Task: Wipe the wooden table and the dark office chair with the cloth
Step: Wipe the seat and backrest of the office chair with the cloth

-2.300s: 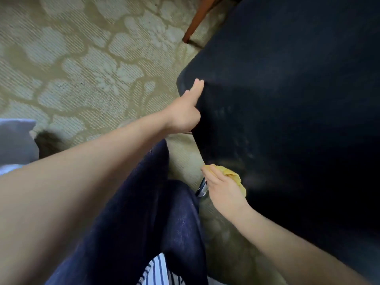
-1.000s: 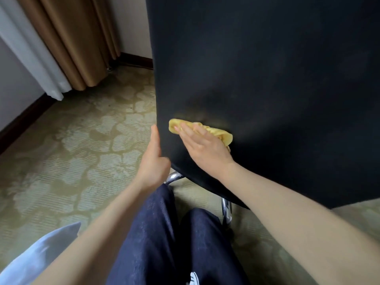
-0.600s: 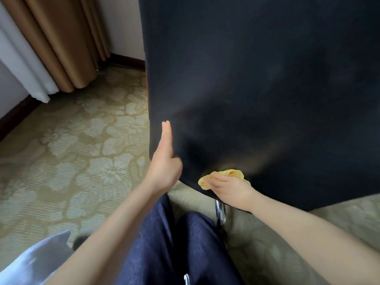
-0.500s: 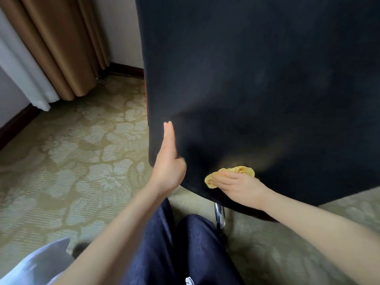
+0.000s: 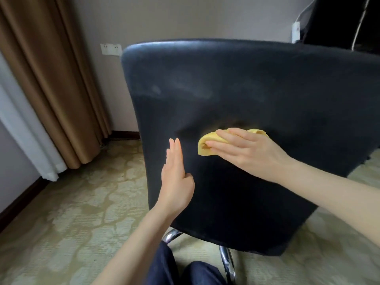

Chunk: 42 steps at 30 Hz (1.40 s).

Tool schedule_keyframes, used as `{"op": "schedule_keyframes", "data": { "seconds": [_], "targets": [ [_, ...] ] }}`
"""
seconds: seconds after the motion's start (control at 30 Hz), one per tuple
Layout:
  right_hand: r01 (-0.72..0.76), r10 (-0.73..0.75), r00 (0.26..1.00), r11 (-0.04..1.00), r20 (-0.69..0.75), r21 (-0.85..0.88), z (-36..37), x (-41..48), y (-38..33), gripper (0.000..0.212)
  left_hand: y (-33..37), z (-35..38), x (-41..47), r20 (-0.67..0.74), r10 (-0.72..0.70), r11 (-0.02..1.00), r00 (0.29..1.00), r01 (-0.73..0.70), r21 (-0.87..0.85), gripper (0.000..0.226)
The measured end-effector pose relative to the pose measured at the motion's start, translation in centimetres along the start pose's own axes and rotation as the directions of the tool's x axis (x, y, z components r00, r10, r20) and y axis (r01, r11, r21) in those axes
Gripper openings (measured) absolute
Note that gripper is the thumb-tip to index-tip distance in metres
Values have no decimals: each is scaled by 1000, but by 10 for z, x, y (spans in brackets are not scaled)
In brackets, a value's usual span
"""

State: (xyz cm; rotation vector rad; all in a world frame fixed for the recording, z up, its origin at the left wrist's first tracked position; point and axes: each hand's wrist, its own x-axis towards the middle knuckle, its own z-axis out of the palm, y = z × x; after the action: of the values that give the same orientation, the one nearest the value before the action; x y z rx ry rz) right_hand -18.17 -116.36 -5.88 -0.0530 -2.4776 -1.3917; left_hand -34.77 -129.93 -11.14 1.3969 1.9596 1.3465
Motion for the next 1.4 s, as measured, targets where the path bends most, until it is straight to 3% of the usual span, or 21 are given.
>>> {"op": "schedule_keyframes", "data": {
  "seconds": [0.2,0.33,0.47,0.6,0.7,0.8,0.9,1.0,1.1,1.23,1.4],
  "targets": [
    [-210,189,961,974,-202,-89,-51,15,56,41,43,-16,6,-81,222,973,972,-216,76,91],
    [-407,336,860,905,-385,-120,-72,22,76,40,72,-33,18,-158,345,937,925,-329,117,94],
    [-525,433,772,847,-465,-82,-75,44,71,42,92,-65,40,-250,356,933,900,-330,142,95],
    [-526,452,780,848,-433,-61,-64,92,54,44,104,-117,79,-228,318,904,920,-221,366,100],
    [-508,449,817,858,-363,-82,-50,125,36,44,105,-143,101,-113,362,843,925,-273,464,94],
    [-455,435,864,890,-256,-26,-32,144,16,47,100,-149,108,-118,472,771,873,-344,536,77],
    [-358,344,931,924,-119,-132,-8,153,-6,57,92,-149,112,-174,485,767,857,-321,556,77],
    [-356,353,935,926,-47,-123,5,148,-20,57,91,-144,113,-207,470,803,858,-317,505,80],
    [-262,269,963,941,4,-216,13,128,-26,53,91,-141,114,-234,451,830,861,-308,466,74],
    [-213,186,972,957,-145,-199,11,76,-10,54,92,-138,109,-248,458,827,854,-307,470,71],
    [-374,322,888,921,-327,-107,-14,14,25,47,96,-129,102,-296,481,800,825,-275,533,69]
  ]
}}
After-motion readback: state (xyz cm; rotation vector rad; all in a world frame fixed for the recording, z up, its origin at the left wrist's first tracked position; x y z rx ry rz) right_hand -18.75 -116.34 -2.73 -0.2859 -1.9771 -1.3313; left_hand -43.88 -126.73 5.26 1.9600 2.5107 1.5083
